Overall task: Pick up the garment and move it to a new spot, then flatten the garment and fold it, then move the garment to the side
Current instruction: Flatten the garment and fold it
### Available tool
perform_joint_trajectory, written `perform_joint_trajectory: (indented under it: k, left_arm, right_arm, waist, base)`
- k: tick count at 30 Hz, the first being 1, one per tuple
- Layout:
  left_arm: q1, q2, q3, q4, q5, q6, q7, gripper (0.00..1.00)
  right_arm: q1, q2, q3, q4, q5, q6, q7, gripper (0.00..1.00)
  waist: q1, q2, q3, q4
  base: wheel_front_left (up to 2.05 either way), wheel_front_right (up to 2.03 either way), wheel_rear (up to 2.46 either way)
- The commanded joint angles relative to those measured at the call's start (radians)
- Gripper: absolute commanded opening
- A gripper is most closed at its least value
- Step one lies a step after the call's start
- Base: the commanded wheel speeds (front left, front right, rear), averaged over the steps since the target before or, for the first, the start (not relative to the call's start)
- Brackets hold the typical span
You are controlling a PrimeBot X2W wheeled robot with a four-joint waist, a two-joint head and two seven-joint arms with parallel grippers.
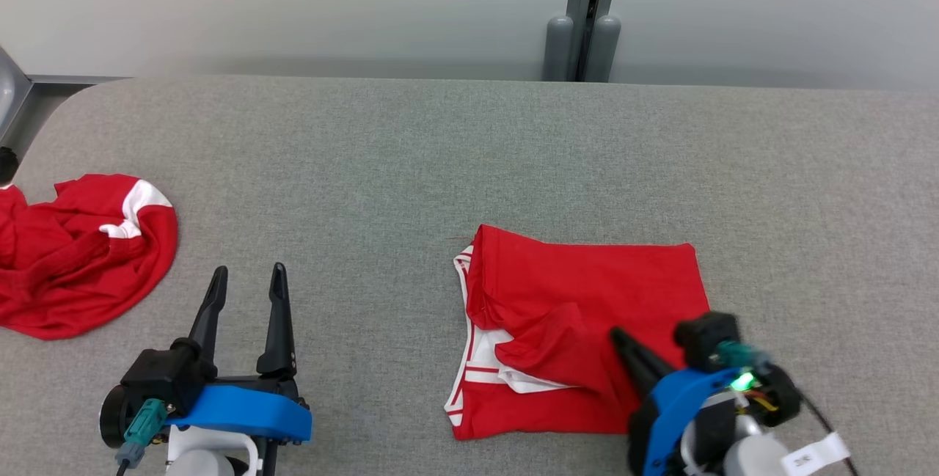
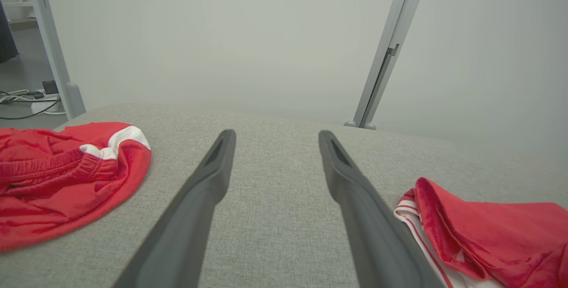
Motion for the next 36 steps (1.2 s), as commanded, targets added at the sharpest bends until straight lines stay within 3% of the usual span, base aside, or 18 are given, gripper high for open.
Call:
perform_joint_trajectory:
  k: [1, 6, 12, 16, 17, 18, 19, 29, 36]
  left_arm:
    - [-0.007, 0.004, -0.004, 0.001, 0.002, -0.007, -0.004, 1.0]
    - [-0.006, 0.006, -0.013, 0.01, -0.001, -0.007, -0.004, 1.0]
    - [0.01, 0.01, -0.007, 0.009, -0.003, -0.007, -0.004, 1.0]
    - [0.021, 0.011, -0.001, 0.007, -0.002, -0.007, -0.004, 1.0]
    - [0.022, 0.011, 0.0, 0.007, -0.002, -0.007, -0.004, 1.0]
    - [0.023, 0.011, 0.001, 0.007, -0.001, -0.007, -0.004, 1.0]
    - [0.025, 0.011, 0.002, 0.006, 0.001, -0.007, -0.004, 1.0]
    - [0.043, 0.01, 0.029, 0.005, 0.019, -0.006, -0.004, 1.0]
    - [0.055, 0.008, 0.038, 0.017, 0.027, -0.007, -0.004, 1.0]
  right_arm:
    - [0.012, 0.005, 0.032, -0.004, 0.008, 0.0, 0.006, 0.0]
    - [0.038, 0.009, 0.208, -0.026, 0.059, 0.0, 0.043, 0.0]
    - [0.084, 0.003, 0.391, -0.117, 0.204, 0.0, 0.11, 0.0]
    - [0.086, -0.008, 0.429, -0.167, 0.277, 0.0, 0.106, 0.0]
    - [0.085, -0.008, 0.42, -0.178, 0.283, 0.0, 0.095, 0.0]
    - [0.084, -0.008, 0.4, -0.187, 0.286, 0.0, 0.077, 0.41]
    - [0.085, -0.007, 0.372, -0.196, 0.283, 0.0, 0.057, 1.0]
    - [0.102, 0.012, -0.088, -0.26, 0.124, 0.0, -0.14, 1.0]
    - [0.113, 0.012, -0.258, -0.223, 0.05, 0.0, -0.179, 1.0]
  waist:
    - [0.0, 0.0001, -0.002, 0.0]
    - [0.0, 0.0001, -0.014, 0.009]
    - [0.0, 0.0001, -0.027, 0.006]
    - [0.0, 0.0001, -0.033, -0.002]
    - [0.0, 0.0001, -0.035, -0.004]
    - [0.0, 0.0001, -0.038, -0.005]
    - [0.0, 0.0001, -0.04, -0.007]
    - [0.0, 0.0001, -0.063, -0.034]
    - [0.0, 0.0001, -0.084, -0.05]
  base:
    - [0.0, 0.0, 0.0]
    - [0.0, 0.0, 0.0]
    - [0.0, 0.0, 0.0]
    - [0.0, 0.0, 0.0]
    - [0.0, 0.0, 0.0]
    - [0.0, 0.0, 0.0]
    - [0.0, 0.0, 0.0]
    - [0.0, 0.0, 0.0]
    - [0.0, 0.0, 0.0]
